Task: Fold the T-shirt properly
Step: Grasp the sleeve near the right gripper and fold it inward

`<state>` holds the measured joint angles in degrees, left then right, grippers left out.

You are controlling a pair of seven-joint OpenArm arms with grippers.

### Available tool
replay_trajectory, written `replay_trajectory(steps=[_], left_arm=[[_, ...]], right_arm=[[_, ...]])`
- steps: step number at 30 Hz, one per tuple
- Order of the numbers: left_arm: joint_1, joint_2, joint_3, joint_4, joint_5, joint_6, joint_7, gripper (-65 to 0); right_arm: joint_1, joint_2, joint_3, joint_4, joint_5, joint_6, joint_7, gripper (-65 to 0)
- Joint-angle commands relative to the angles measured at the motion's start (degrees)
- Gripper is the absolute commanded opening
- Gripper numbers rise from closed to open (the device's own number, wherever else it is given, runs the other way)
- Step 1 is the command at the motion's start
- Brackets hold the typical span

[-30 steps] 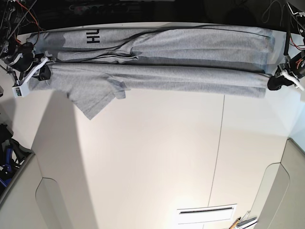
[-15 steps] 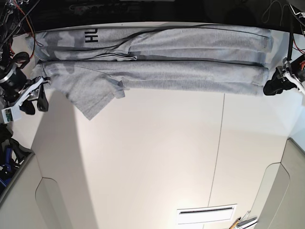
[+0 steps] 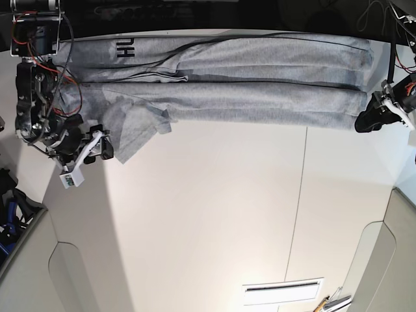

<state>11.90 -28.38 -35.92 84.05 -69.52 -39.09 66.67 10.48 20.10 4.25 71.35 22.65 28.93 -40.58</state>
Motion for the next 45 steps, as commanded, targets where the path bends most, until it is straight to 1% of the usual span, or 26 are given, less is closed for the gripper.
replay_trajectory(steps=[1,4,5,6,7,8,9,11,12,14,17,22,24,28,30,31,32,34,36,37,38,39,40,41,43,45], left_arm=[[-0.28,-1.09,-0.42,0.87,-1.2,-0.91,-0.83,-36.0],[-0.31,-0.98,-0.42,0.87,-0.98,-0.91,-0.85,-36.0],[-0.31,-1.01,-0.42,0.87,-0.98,-0.91,-0.85,-36.0],[-0.28,-0.98,-0.42,0.87,-0.98,-0.91,-0.85,-36.0],[-0.31,-0.98,-0.42,0.87,-0.98,-0.91,-0.85,-36.0],[-0.31,-0.98,-0.42,0.87,-0.96,-0.91,-0.85,-36.0],[-0.31,-0.98,-0.42,0.87,-0.96,-0.91,-0.85,-36.0],[-0.31,-0.98,-0.42,0.87,-0.74,-0.91,-0.85,-36.0],[-0.31,-1.01,-0.42,0.87,-0.72,-0.91,-0.87,-36.0],[-0.31,-0.98,-0.42,0.87,-0.76,-0.91,-0.87,-36.0],[-0.31,-0.98,-0.42,0.87,-0.57,-0.91,-0.87,-36.0],[-0.31,-1.01,-0.42,0.87,0.15,-0.91,-0.87,-36.0],[-0.31,-1.01,-0.42,0.87,0.13,-0.91,-0.87,-36.0],[-0.31,-1.01,-0.42,0.87,0.09,-0.91,-0.92,-36.0],[-0.33,-0.98,-0.42,0.87,0.09,-0.91,-1.01,-36.0],[-0.33,-0.98,-0.42,0.87,0.09,-0.91,-1.25,-36.0],[-0.33,-0.98,-0.42,0.87,0.07,-0.91,-1.38,-36.0],[-0.31,-1.01,-0.42,0.87,0.04,-0.91,-1.64,-36.0],[-0.28,-1.01,-0.42,0.87,0.11,-0.91,-1.7,-36.0],[-0.31,-0.98,-0.42,0.87,0.11,-0.91,-1.7,-36.0],[-0.31,-1.01,-0.42,0.87,0.11,-0.91,-1.7,-36.0],[-0.28,-1.01,-0.42,0.87,0.11,-0.91,-1.7,-36.0],[-0.28,-1.01,-0.42,0.87,0.11,-0.91,-1.68,-36.0],[-0.28,-1.01,-0.42,0.87,0.13,-0.91,-1.68,-36.0],[-0.31,-1.01,-0.42,0.87,0.11,-0.91,-1.7,-36.0],[-0.33,-1.01,-0.42,0.87,0.09,-0.91,-1.75,-36.0]], right_arm=[[2.56,0.68,-1.14,-1.22,-0.04,-0.17,-0.09,-34.0],[5.03,0.68,-4.96,-5.9,-0.81,-0.15,-0.15,-34.0],[5.25,0.68,-5.95,-6.58,-0.79,-0.09,-0.24,-35.3],[5.22,0.68,-6.75,-6.69,-0.76,0.07,-0.79,-40.1],[5.2,0.68,-7.39,-6.6,-0.57,0.07,-2.29,-48.5],[5.22,0.68,-7.82,-6.38,-0.55,0.04,-4.61,-59.0],[5.2,0.68,-7.96,-5.88,-0.55,0.04,-7.32,-65.0],[5.2,0.72,-7.87,-4.31,-0.57,0.02,-12.61,-65.0],[5.05,0.81,-7.72,-3.17,-0.42,-0.02,-13.99,-65.0],[4.22,1.01,-7.26,0.2,0.92,-0.13,-14.53,-65.0],[1.53,0.98,-6.12,8.94,3.65,-0.15,-14.84,-65.0],[-6.67,0.35,-6.03,25.33,3.21,-0.2,-17.16,-65.0],[-10.91,-0.61,-6.03,30.49,3.3,-0.2,-18.12,-65.0],[-20.06,-3.82,-6.03,39.01,3.76,-0.17,-19.02,-65.0],[-24.15,-5.31,-6.03,42.4,3.5,-0.17,-18.6,-65.0],[-25.59,-5.97,-6.03,43.69,2.29,-0.2,-17.53,-65.0],[-26.47,-6.47,-6.03,44.68,0.33,-0.2,-15.61,-65.0],[-26.4,-6.95,-5.92,45.27,-5.29,-0.28,-9.92,-65.0],[-24.76,-6.93,-5.77,44.96,-11.56,-1.7,-5.99,-65.0],[-23.39,-6.91,-5.75,44.57,-14.29,-3.32,-5.55,-60.9],[-21.92,-6.91,-5.75,43.85,-16.79,-4.94,-5.42,-50.2],[-20.46,-6.88,-5.75,42.8,-18.78,-5.9,-5.16,-40.9],[-19.1,-6.78,-5.75,41.33,-20.26,-6.6,-4.31,-34.6],[-17.77,-6.78,-5.75,39.43,-21.14,-7.02,-2.99,-31.8],[-14.8,-6.8,-5.77,34.49,-21.59,-7.8,-0.72,-31.6],[-10.97,-6.8,-5.77,28.09,-21.59,-7.8,-0.09,-31.6]])
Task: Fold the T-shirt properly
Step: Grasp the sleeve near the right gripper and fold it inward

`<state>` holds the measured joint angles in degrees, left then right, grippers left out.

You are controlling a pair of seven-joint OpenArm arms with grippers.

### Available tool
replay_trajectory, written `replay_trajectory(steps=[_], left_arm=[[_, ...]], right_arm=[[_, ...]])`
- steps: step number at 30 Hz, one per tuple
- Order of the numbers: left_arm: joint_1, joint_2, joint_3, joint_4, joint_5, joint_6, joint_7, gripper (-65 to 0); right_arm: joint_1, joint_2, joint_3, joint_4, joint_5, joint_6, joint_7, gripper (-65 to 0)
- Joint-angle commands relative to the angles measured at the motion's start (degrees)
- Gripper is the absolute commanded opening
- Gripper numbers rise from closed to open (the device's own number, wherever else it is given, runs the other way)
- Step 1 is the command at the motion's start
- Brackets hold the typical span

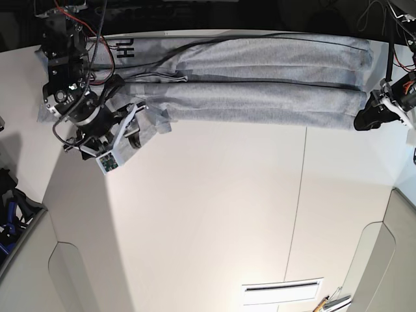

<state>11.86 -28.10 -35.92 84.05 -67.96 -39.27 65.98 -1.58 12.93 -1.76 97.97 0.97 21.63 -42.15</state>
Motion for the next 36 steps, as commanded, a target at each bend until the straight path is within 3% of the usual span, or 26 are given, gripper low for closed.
replay_trajectory(steps=[1,7,10,13,15,18,19,23,28,36], left_arm=[[-0.28,-1.29,-0.42,0.87,-1.46,-0.73,-1.05,-36.0],[-0.26,-1.27,-0.42,0.87,-1.44,-0.73,-1.03,-36.0],[-0.28,-1.27,-0.42,0.87,-1.46,-0.73,-1.05,-36.0],[-0.26,-1.27,-0.42,0.87,-1.42,-0.73,-1.05,-36.0],[-0.28,-1.27,-0.42,0.87,-1.44,-0.73,-1.05,-36.0],[-0.26,-1.27,-0.42,0.87,-1.46,-0.73,-1.07,-36.0],[-0.28,-1.27,-0.42,0.87,-1.46,-0.73,-1.07,-36.0],[-0.26,-1.29,-0.42,0.87,-1.44,-0.73,-1.07,-36.0],[-0.26,-1.27,-0.42,0.87,-0.81,-0.73,-1.05,-36.0],[-0.26,-1.27,-0.42,0.87,-0.79,-0.73,-1.07,-36.0]], right_arm=[[3.26,0.39,0.24,-2.08,0.09,-0.61,1.46,-31.6],[14.47,0.39,0.24,-22.1,0.37,-0.9,2.08,-31.6],[16.81,0.37,0.24,-27.54,3.93,-0.72,2.01,-31.6],[16.98,0.37,0.24,-29.81,7.87,1.09,-2.45,-32.1],[16.96,0.37,0.24,-30.67,10.32,2.29,-7.13,-39.2],[16.98,0.39,0.24,-30.69,11.93,2.84,-11.21,-65.0],[17.0,0.39,0.24,-30.58,12.17,2.84,-11.34,-65.0],[16.96,0.37,0.24,-28.41,12.15,2.82,-11.63,-65.0],[15.89,0.37,0.24,-21.03,15.3,2.8,-16.2,-65.0],[0.66,0.37,0.24,3.41,15.45,1.44,-19.63,-65.0]])
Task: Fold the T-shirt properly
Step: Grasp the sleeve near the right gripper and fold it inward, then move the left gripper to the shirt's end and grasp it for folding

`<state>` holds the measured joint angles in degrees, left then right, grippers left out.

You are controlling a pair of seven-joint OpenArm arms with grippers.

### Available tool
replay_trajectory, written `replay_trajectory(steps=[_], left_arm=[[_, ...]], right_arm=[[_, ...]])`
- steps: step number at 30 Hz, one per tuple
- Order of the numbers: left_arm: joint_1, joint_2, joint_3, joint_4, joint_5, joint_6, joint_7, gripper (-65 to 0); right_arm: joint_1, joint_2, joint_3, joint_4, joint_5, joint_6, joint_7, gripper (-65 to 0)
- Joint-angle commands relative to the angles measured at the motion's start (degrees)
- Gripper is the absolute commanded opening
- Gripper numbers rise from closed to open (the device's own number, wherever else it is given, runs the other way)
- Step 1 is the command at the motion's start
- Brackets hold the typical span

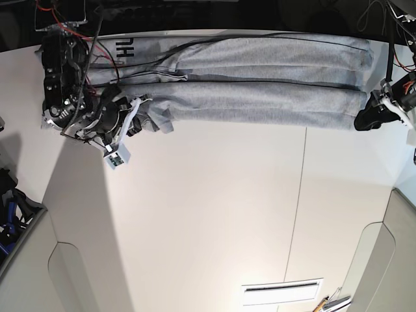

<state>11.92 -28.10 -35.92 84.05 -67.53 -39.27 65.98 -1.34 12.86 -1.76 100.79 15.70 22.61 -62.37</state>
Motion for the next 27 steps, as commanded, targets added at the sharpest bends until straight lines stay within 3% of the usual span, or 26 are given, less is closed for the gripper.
replay_trajectory(steps=[1,9,16,17,19,21,27], left_arm=[[-0.33,-1.27,-0.42,0.87,-1.22,-0.73,-1.07,-36.0],[-0.33,-1.29,-0.42,0.87,-1.22,-0.73,-1.07,-36.0],[-0.33,-1.27,-0.42,0.87,-1.31,-0.73,-1.77,-36.0],[-0.35,-1.29,-0.42,0.87,-1.36,-0.73,-2.1,-36.0],[-0.33,-1.29,-0.44,0.87,-1.75,-0.73,-2.78,-35.9],[-0.33,-1.29,-0.7,0.87,-2.16,-0.73,-2.75,-35.9],[0.74,-1.33,-6.51,0.9,-5.31,-0.73,-0.68,-34.7]], right_arm=[[-2.05,0.42,0.24,3.52,0.2,-0.07,0.59,-65.0],[-19.15,0.39,0.24,22.05,-0.74,-0.35,0.94,-65.0],[-24.2,0.39,0.24,23.96,-0.61,-0.35,2.16,-65.0],[-24.24,0.42,0.24,23.96,0.0,-0.35,2.16,-62.3],[-24.22,0.42,0.24,23.98,1.49,-0.35,2.86,-44.6],[-24.06,0.42,0.24,24.09,2.36,-0.31,4.42,-35.9],[-22.01,0.42,0.26,26.1,1.09,-0.33,5.25,-35.7]])
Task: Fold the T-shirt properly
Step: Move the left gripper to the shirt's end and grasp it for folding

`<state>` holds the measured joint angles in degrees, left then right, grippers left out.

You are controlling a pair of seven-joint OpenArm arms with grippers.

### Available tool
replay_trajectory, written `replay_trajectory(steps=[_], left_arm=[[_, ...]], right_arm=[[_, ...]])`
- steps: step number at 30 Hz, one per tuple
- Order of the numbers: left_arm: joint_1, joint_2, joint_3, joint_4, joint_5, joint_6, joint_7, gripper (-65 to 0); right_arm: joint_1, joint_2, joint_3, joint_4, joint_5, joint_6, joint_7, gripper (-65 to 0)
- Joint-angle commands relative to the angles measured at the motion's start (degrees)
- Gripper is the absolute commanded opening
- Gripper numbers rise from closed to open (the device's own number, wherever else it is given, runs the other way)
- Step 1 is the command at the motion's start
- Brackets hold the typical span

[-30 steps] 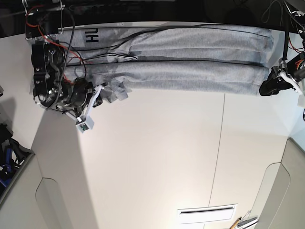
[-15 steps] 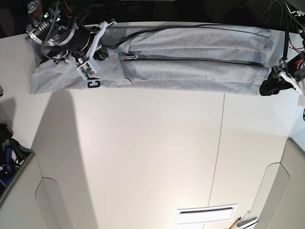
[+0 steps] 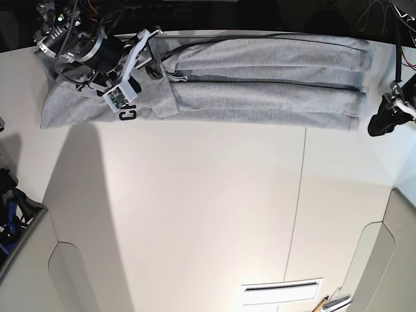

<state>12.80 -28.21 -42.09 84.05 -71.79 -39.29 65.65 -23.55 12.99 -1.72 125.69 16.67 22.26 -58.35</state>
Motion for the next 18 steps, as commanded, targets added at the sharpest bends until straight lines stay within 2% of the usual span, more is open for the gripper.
replay_trajectory(steps=[1,4,9,14,18], left_arm=[[0.63,-1.2,-1.31,0.9,-1.95,-0.71,0.28,-34.4],[4.0,-1.16,-3.41,0.9,-1.95,-0.71,0.42,-33.1],[9.92,-0.81,-4.42,0.68,-1.64,-0.71,-0.76,-33.1],[11.34,3.58,-4.42,-0.37,4.37,-0.71,-5.68,-33.1],[11.17,6.23,-4.37,-1.68,4.85,-0.71,-6.75,-33.1]], right_arm=[[0.59,0.31,0.22,1.29,-0.87,0.0,1.68,-35.7],[2.25,0.31,0.22,1.27,-3.98,-0.15,2.05,-35.7],[4.33,0.33,0.33,1.16,-10.88,-3.1,3.41,-35.7],[6.03,0.33,3.34,-1.29,-11.93,-4.52,5.42,-35.7],[7.82,0.31,7.1,-6.29,-11.47,-4.5,5.88,-35.7]])
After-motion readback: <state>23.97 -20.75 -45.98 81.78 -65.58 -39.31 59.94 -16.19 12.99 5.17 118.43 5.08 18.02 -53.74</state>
